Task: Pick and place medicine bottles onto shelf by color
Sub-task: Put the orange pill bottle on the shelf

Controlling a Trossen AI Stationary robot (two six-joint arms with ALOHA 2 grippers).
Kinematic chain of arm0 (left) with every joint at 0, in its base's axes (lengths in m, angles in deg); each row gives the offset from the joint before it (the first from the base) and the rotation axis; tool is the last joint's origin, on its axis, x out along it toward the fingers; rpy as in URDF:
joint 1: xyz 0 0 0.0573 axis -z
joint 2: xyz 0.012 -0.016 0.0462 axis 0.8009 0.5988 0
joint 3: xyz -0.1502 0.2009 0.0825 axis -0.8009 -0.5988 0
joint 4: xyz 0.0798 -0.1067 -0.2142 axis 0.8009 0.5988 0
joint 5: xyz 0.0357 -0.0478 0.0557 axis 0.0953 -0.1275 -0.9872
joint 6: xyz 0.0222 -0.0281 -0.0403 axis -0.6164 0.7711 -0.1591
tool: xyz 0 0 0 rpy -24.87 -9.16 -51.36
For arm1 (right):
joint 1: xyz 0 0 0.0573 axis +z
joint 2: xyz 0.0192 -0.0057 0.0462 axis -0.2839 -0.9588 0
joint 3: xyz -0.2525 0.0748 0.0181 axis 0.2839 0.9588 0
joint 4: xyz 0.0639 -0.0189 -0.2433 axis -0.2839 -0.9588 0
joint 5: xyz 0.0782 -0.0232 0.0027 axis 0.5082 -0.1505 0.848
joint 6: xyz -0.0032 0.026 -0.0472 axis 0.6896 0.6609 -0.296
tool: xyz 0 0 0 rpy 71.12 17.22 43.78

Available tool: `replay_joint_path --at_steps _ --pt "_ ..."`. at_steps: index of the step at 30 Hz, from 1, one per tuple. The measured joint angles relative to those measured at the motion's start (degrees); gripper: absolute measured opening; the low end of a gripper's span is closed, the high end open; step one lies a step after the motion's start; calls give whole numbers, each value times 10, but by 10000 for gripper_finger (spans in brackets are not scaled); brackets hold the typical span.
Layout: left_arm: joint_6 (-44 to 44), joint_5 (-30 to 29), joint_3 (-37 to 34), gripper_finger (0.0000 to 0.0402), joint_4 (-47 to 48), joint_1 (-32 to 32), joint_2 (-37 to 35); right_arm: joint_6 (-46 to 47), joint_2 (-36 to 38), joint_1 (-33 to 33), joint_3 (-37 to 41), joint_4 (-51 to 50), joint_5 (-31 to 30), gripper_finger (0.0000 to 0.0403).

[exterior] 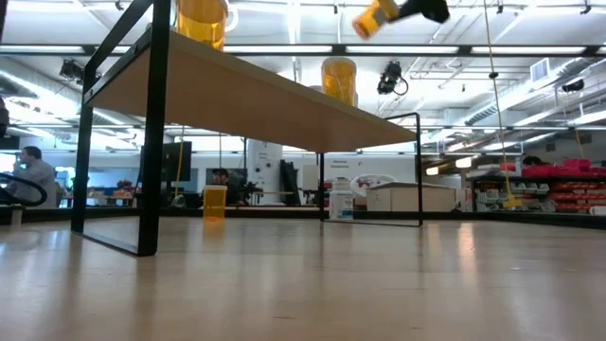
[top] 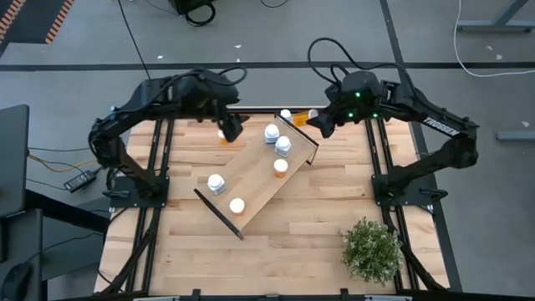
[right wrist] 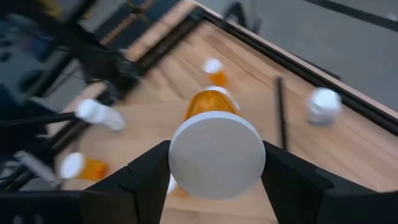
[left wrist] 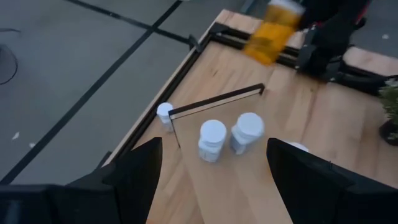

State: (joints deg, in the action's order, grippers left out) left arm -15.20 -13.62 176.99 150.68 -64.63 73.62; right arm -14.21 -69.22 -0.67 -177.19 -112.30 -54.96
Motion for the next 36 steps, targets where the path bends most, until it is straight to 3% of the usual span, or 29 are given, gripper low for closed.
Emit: replay_joint_path --at_steps 6,10,13,17,24,36 --pt "-11 0 0 293 -18 -15 39 -1 -11 54 -7 46 0 239" --pt "-23 2 -1 293 -77 -16 49 0 -30 82 -7 49 -13 239" --pt "-23 38 0 293 -125 -13 49 0 -43 93 -7 59 -16 239" --pt "-22 78 0 293 -120 -12 50 4 -56 101 -7 101 -20 239" --pt "-21 78 -1 293 -87 -8 56 11 -61 102 -7 184 -21 239" --pt "-21 77 -1 293 -84 -10 55 9 -61 102 -7 208 -29 239"
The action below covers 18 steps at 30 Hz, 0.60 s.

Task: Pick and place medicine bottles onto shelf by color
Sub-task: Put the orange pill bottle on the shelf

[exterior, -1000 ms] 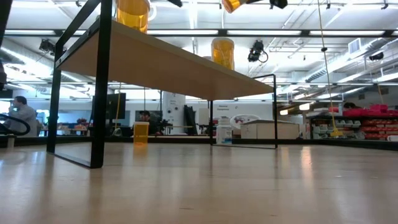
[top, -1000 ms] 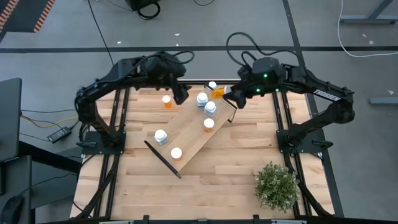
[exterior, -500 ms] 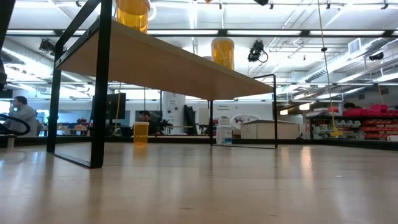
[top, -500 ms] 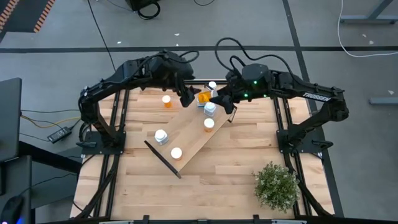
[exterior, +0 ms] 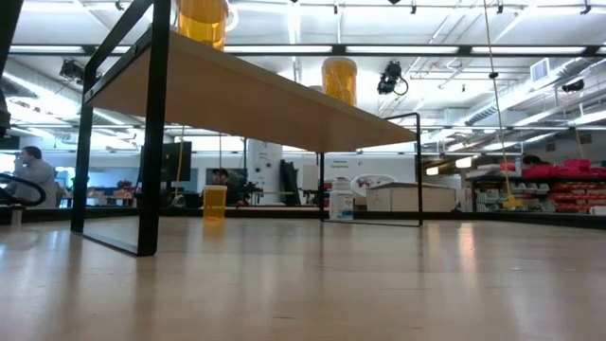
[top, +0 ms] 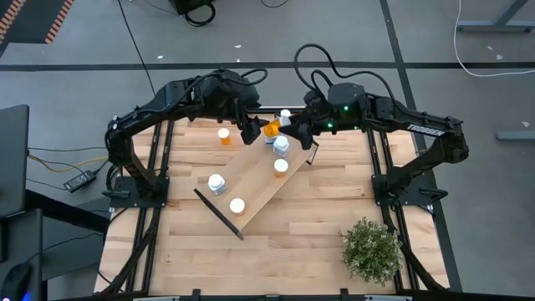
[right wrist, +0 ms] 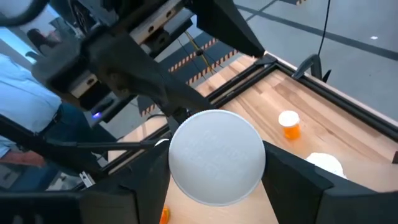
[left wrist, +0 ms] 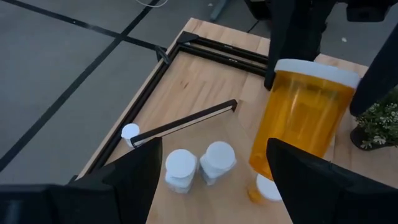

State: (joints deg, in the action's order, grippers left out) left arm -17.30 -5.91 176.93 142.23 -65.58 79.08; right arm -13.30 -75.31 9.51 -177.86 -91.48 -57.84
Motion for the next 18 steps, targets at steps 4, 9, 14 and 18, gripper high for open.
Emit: replay_joint_path --at_steps 4,9,14,18 --pt "0 0 0 293 0 0 0 0 0 0 0 8 -3 239" --pt "0 0 0 293 0 0 0 0 0 0 0 10 -18 239" --pt "0 0 0 293 -1 0 0 0 0 0 0 28 -34 239" --pt "0 0 0 293 -1 0 0 -3 0 0 0 53 -52 239"
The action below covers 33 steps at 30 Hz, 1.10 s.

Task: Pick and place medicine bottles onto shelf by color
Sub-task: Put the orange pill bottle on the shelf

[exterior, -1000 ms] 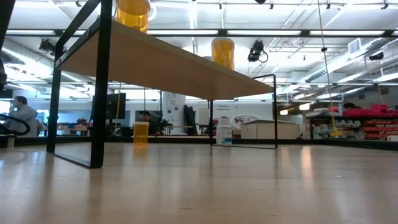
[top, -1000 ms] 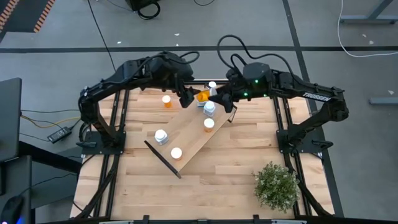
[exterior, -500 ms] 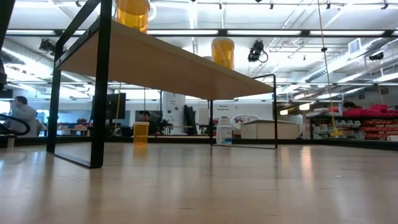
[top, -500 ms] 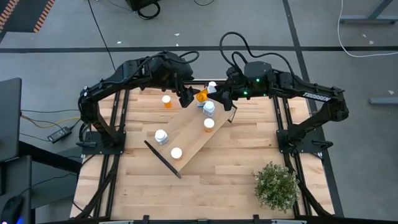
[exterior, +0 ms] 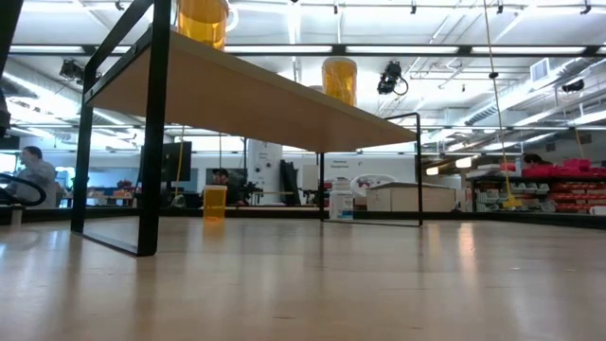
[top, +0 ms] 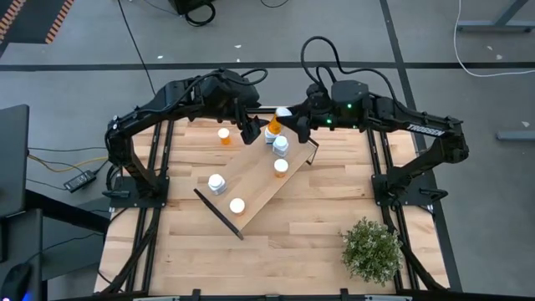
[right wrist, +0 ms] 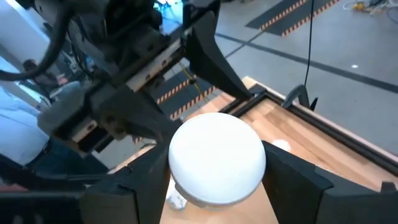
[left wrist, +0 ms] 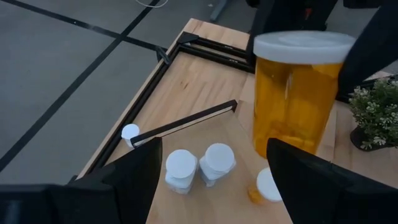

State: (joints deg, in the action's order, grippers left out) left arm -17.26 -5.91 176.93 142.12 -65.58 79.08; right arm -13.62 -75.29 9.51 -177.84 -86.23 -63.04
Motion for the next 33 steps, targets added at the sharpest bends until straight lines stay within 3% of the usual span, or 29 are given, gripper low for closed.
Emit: replay_joint_path --at_steps 13,22,33 --pt "-11 -4 0 293 8 -1 0 -7 0 0 0 9 -5 239" --pt "-39 -36 1 293 110 -31 -27 -24 0 14 0 2 -7 239" --pt "9 -41 1 293 126 -36 -73 -70 -71 98 1 18 -11 239"
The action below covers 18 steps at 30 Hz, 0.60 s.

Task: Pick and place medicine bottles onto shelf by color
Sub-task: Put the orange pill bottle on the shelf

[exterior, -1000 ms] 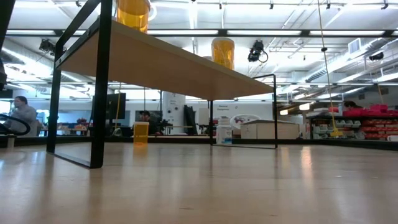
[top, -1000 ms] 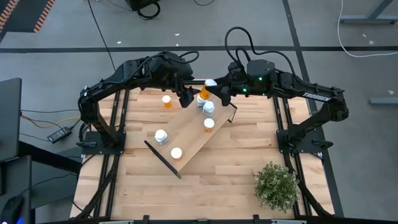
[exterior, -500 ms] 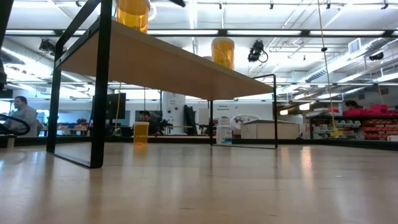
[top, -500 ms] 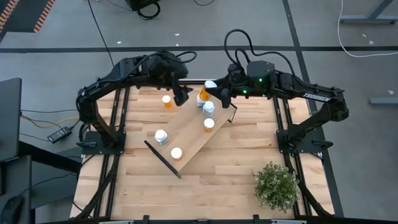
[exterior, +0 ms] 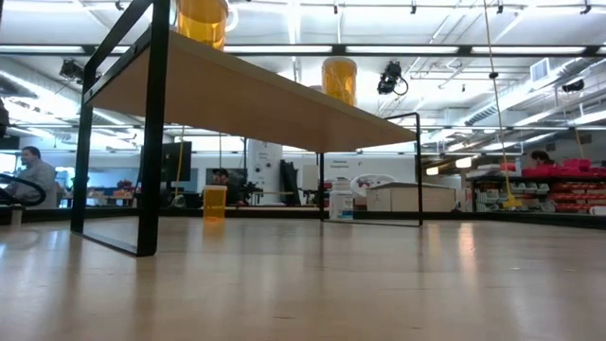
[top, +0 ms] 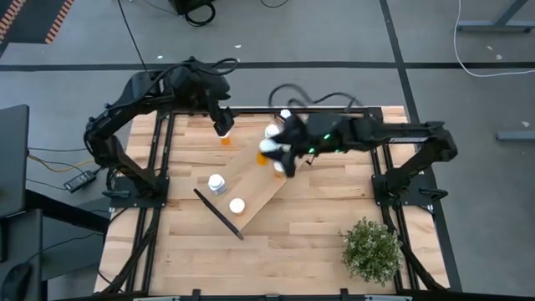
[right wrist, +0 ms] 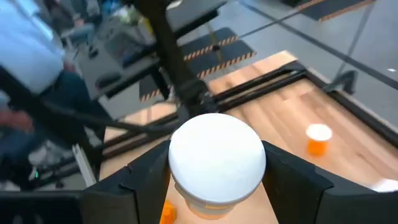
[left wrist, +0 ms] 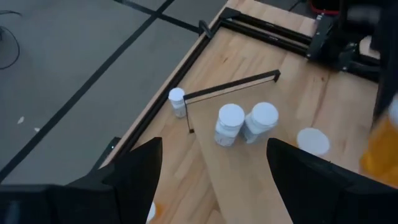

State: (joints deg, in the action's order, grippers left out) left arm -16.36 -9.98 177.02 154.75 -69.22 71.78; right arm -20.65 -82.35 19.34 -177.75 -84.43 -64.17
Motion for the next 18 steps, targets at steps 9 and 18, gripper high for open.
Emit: replay_joint_path --at_steps 9,18 --pt "11 0 0 293 46 35 -15 -5 -76 65 0 -5 -66 239" --pt "17 0 0 293 58 60 -17 62 -122 125 0 -16 -178 239"
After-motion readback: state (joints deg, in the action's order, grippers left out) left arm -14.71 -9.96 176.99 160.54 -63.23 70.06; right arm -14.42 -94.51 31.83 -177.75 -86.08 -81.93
